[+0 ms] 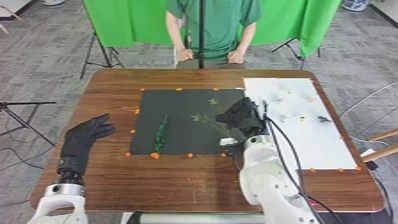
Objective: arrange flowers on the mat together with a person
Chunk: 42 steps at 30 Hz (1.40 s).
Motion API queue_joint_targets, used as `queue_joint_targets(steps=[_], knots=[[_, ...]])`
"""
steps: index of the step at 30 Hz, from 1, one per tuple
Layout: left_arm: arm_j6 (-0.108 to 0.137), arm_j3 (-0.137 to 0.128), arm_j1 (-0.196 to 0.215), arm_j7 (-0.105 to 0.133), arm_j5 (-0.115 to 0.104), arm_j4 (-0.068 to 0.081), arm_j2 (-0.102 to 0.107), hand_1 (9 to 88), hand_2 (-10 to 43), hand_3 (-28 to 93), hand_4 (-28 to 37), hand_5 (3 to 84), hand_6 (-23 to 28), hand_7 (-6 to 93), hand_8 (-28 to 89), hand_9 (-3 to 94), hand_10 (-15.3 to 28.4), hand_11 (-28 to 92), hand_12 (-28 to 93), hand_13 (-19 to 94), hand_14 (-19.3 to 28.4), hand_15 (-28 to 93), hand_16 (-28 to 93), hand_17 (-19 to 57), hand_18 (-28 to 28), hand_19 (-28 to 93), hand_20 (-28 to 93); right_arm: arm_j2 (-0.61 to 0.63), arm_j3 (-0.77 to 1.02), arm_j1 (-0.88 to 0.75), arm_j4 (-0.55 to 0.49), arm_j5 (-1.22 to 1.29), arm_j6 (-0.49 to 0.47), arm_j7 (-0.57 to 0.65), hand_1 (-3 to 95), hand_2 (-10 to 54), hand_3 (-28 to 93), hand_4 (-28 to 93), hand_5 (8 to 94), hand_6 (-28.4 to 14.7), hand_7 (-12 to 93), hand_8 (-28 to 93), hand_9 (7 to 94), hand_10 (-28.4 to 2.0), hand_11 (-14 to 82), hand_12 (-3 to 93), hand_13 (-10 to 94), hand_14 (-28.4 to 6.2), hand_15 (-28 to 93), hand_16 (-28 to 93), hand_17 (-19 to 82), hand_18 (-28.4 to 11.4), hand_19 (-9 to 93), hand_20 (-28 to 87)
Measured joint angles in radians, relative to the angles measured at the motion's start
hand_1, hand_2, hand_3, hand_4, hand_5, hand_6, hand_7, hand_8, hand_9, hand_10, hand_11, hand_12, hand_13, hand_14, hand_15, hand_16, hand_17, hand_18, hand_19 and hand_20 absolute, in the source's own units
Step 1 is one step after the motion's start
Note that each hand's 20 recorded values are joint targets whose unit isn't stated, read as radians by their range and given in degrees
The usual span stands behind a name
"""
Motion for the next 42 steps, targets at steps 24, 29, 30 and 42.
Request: queue_joint_targets(steps=[24,29,30,42], knots=[[0.001,0.01,0.004,-0.005,0.003,-0.005,0.004,26.9,11.8,67,-25.9,52.0,4.6,11.6,-6,53.7,15.4,21,15,46,18.5,23,-1,12.7,12.2,12,18,-0.044,-0.141,0.042,0.094,0.163,0.103,0.072,88.8,-9.1,-28,41,86.7,0.3,15,7,93.7,-10.1,24.2,19.0,82,-9.7,68,42,34,-23.0,71,52],[0.001,0.01,0.004,-0.006,0.003,-0.005,0.004,26.6,10.2,68,-25.7,51.9,4.7,11.5,-6,53.7,15.5,21,15,46,18.5,23,-1,12.5,12.3,12,18,-0.046,-0.144,0.042,0.102,0.164,0.116,0.081,87.7,-9.0,-28,42,85.3,-0.1,14,6,93.7,-10.3,19.0,20.3,82,-9.4,65,41,34,-22.8,71,51],[0.001,0.01,0.004,-0.006,0.004,-0.005,0.004,26.5,10.1,68,-25.7,51.9,4.7,11.5,-6,53.6,15.5,21,15,46,18.5,23,-1,12.5,12.4,12,18,-0.047,-0.144,0.042,0.103,0.166,0.116,0.083,87.4,-9.0,-28,42,85.2,-0.2,14,6,93.7,-10.3,18.6,20.2,82,-9.4,65,41,34,-22.7,71,51],[-0.001,0.01,0.004,-0.013,0.007,-0.006,0.004,26.5,8.5,67,-24.7,51.7,4.8,11.4,-6,53.4,15.3,21,15,46,18.5,23,-1,12.2,12.4,12,18,-0.049,-0.15,0.04,0.117,0.156,0.126,0.08,85.4,-9.4,-28,42,82.8,-1.0,13,6,93.7,-10.7,13.5,20.0,82,-9.2,62,41,33,-22.6,70,51]])
